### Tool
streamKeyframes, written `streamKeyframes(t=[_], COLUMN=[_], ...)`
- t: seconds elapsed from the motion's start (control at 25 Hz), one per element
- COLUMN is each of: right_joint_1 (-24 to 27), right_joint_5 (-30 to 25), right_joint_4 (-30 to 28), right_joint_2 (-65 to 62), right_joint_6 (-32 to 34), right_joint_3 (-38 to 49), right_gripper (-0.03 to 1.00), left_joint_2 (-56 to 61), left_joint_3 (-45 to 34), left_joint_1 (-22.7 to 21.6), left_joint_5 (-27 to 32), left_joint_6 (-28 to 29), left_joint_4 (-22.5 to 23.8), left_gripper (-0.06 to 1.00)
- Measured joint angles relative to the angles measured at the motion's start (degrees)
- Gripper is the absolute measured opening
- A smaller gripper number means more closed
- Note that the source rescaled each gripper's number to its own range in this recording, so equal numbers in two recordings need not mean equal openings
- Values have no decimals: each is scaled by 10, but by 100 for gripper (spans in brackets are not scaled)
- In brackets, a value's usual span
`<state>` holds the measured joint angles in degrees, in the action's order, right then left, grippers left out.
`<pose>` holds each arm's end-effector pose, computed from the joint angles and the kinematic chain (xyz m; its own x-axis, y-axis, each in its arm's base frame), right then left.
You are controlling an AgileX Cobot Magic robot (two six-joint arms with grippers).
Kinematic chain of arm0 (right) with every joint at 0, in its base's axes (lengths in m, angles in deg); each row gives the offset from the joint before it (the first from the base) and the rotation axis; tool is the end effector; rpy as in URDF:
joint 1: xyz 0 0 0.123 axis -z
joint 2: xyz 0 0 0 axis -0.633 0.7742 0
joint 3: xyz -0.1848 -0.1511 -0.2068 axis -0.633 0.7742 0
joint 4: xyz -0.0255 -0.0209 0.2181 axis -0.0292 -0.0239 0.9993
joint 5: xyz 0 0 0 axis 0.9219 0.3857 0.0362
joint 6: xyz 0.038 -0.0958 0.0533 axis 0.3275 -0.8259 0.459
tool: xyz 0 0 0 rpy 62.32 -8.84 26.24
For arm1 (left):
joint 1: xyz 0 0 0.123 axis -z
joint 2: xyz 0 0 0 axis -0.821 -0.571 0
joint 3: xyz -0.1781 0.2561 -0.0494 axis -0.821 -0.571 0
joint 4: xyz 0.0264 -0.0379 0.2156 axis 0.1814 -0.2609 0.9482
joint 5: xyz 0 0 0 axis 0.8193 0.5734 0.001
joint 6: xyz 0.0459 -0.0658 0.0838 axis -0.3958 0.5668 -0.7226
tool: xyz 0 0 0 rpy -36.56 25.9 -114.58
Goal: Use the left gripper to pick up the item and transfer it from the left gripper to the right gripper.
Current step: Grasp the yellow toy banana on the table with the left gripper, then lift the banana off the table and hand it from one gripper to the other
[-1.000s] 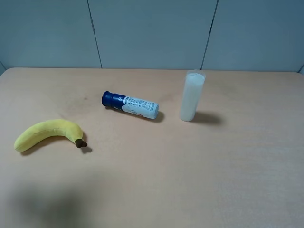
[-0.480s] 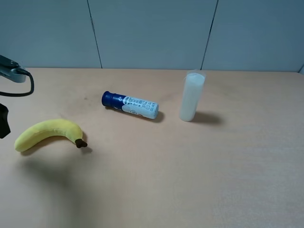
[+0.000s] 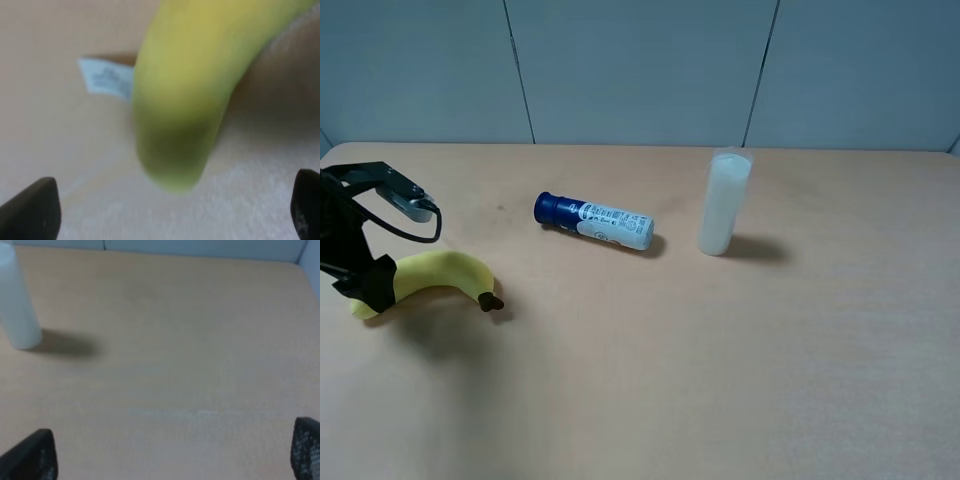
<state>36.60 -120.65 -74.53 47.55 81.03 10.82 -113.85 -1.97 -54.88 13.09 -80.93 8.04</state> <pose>-0.0399 -0.0038 0.2533 -0.4179 -0.0529 -0.9070 -0.0459 0.9983 -0.0370 0.2703 0.0089 0.1783 -0.8006 0.5967 -0.0547 0.5842 0.7977 0.1497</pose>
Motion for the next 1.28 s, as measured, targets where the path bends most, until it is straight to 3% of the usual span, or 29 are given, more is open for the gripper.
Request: streamKeyframes(t=[0.4, 0.52, 0.72, 0.8, 0.88, 0.92, 1.28], right_joint_1=[0, 0, 0, 0, 0, 0, 0], right_joint_5=[0, 0, 0, 0, 0, 0, 0], right_joint_4=[0, 0, 0, 0, 0, 0, 0], right_joint_2=[0, 0, 0, 0, 0, 0, 0], right_joint_6=[0, 0, 0, 0, 0, 0, 0], right_joint_3=[0, 0, 0, 0, 0, 0, 0], right_gripper=[100, 100, 100, 100, 100, 100, 100], left_joint_2=[-66, -68, -68, -68, -68, -68, -62], left_joint_3=[0, 0, -3, -8, -10, -10, 6], left_joint_1=[0, 0, 0, 0, 0, 0, 0], left_joint_5=[-58, -60, -72, -77, -79, -80, -62], left_joint_6=[-50, -60, -62, -65, -72, -75, -77], left_joint_4=[0, 0, 0, 0, 0, 0, 0], left_gripper=[89, 83, 67, 44, 8, 0, 0])
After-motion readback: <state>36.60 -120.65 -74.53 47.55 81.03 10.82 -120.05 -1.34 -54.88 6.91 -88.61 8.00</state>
